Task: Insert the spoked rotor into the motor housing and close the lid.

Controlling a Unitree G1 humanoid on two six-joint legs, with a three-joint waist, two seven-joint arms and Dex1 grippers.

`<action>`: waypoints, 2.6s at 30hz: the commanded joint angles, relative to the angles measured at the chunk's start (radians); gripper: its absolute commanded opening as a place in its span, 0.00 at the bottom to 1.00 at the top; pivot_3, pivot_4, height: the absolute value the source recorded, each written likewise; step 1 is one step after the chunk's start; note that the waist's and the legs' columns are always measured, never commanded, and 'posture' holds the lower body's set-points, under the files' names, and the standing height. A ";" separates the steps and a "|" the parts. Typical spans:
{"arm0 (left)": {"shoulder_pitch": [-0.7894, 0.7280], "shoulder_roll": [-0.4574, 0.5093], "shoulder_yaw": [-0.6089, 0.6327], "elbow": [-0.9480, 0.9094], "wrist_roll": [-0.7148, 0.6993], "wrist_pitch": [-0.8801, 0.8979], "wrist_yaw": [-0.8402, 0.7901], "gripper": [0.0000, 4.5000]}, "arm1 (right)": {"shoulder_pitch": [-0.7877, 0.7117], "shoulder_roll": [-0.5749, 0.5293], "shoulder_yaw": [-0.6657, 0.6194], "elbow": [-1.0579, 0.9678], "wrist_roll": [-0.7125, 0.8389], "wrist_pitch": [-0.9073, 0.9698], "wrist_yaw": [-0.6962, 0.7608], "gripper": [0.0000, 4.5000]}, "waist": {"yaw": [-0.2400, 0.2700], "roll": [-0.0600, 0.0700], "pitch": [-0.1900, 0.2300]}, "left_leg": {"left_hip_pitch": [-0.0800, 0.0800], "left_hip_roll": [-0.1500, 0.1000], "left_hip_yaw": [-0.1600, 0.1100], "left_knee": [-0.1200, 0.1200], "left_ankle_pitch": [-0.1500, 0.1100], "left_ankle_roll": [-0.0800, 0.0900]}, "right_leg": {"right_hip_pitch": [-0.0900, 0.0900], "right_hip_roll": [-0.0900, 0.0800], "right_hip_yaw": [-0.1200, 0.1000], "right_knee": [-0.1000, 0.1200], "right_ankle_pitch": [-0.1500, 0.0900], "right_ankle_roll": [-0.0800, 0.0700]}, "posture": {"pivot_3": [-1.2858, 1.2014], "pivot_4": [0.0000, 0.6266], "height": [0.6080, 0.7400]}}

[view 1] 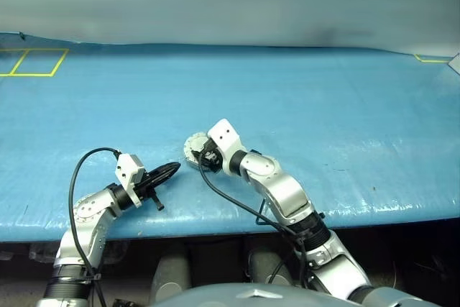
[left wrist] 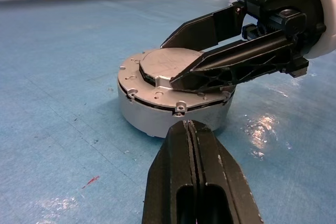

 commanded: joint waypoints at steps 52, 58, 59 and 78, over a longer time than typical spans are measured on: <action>-0.094 -0.023 0.013 0.006 -0.083 0.128 0.048 0.00 | 0.047 -0.025 0.060 0.127 -0.060 0.031 0.000 0.67 | -0.015 -0.005 -0.008 | 0.013 0.000 -0.002 -0.019 -0.001 -0.002 | 0.008 -0.002 -0.004 -0.015 -0.002 -0.005 | 0.52 0.24 1.00; -0.148 -0.014 -0.028 0.049 -0.028 0.119 0.040 0.00 | 0.050 -0.026 0.052 0.116 -0.062 0.026 -0.010 0.67 | -0.013 -0.004 -0.009 | 0.014 0.000 -0.003 -0.019 -0.001 -0.002 | 0.008 -0.002 -0.004 -0.015 -0.002 -0.005 | 0.52 0.24 1.00; -0.152 -0.012 -0.035 0.056 -0.014 0.114 0.042 0.00 | 0.052 -0.026 0.049 0.114 -0.062 0.025 -0.012 0.67 | -0.013 -0.005 -0.009 | 0.014 0.000 -0.003 -0.019 -0.001 -0.002 | 0.008 -0.002 -0.004 -0.015 -0.002 -0.005 | 0.52 0.24 1.00; -0.158 -0.037 -0.069 0.102 0.070 0.083 0.076 0.00 | 0.047 -0.040 0.019 0.077 -0.040 0.013 0.009 0.83 | 0.004 -0.003 -0.011 | 0.014 -0.001 -0.003 -0.019 -0.001 -0.002 | 0.009 -0.003 -0.004 -0.017 -0.002 -0.005 | 0.52 0.24 1.00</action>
